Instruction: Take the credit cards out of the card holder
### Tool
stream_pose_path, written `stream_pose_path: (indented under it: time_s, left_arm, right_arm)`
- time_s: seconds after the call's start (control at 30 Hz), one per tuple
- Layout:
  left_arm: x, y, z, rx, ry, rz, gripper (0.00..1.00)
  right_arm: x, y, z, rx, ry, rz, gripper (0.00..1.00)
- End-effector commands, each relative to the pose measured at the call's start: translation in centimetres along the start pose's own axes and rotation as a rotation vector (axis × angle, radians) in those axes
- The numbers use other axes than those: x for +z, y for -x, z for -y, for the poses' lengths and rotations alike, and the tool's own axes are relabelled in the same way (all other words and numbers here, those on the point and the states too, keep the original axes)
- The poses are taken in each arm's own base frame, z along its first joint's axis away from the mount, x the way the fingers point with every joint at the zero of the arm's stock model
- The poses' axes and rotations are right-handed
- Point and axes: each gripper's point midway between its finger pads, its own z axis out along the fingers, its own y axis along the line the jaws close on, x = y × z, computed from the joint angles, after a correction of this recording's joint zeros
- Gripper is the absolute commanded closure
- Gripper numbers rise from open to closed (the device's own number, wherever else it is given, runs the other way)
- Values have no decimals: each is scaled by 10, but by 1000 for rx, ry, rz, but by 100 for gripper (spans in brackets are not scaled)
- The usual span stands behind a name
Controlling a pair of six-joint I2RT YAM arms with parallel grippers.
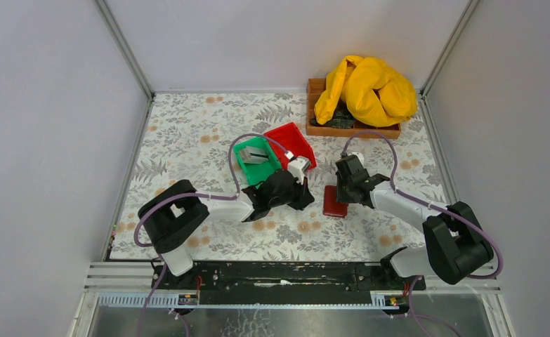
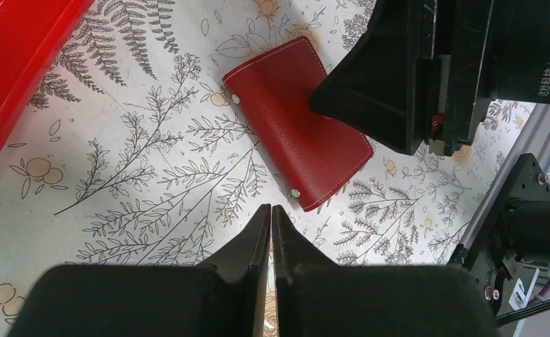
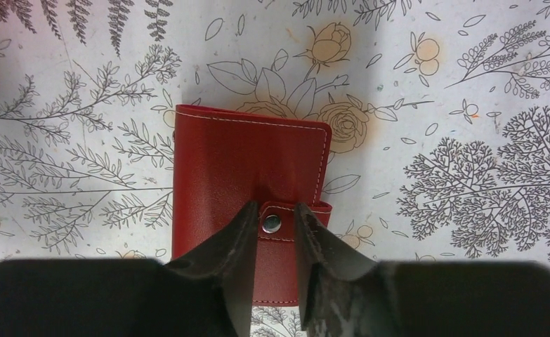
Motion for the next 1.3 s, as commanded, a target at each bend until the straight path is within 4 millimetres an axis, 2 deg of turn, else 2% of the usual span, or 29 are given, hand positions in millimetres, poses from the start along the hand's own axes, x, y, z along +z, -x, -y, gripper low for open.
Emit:
stream_pose_path:
  time_s: [0.0, 0.13, 0.2, 0.37, 0.5, 0.73, 0.8, 0.87, 0.93, 0.97, 1.13, 1.27]
  left_arm:
    - [-3, 26, 14, 33, -29, 83, 91]
    - [-4, 26, 13, 33, -27, 82, 91]
    - [-4, 26, 13, 32, -25, 83, 91]
    - [-3, 25, 13, 32, -25, 80, 91]
    - [-2, 24, 13, 33, -28, 76, 91]
    - [-4, 26, 13, 32, -24, 82, 90]
    - [-7, 29, 9, 15, 2, 103, 83]
    - [-12, 35, 7, 13, 17, 133, 68]
    - [-17, 39, 8, 20, 20, 150, 45]
    - [-18, 41, 8, 23, 17, 156, 40]
    - [-24, 46, 12, 25, 1, 182, 38]
    - [-27, 49, 12, 30, 2, 199, 38]
  right_arm:
    - [1, -6, 1, 9, -28, -26, 76]
    - [4, -9, 0, 15, -19, -36, 89]
    - [4, -10, 0, 17, -17, -33, 99]
    - [-2, -4, -2, 21, 2, -5, 100]
    - [-12, 5, -13, 36, 71, 35, 100]
    - [-54, 35, -38, 67, 249, 174, 100]
    - [-72, 47, -42, 72, 290, 231, 100]
    - [-84, 55, -46, 65, 323, 270, 100]
    - [-91, 59, -48, 54, 336, 284, 100]
    - [-93, 60, -48, 51, 336, 282, 100]
    - [-94, 61, -45, 46, 313, 273, 100]
    - [-109, 71, -51, 35, 360, 317, 100]
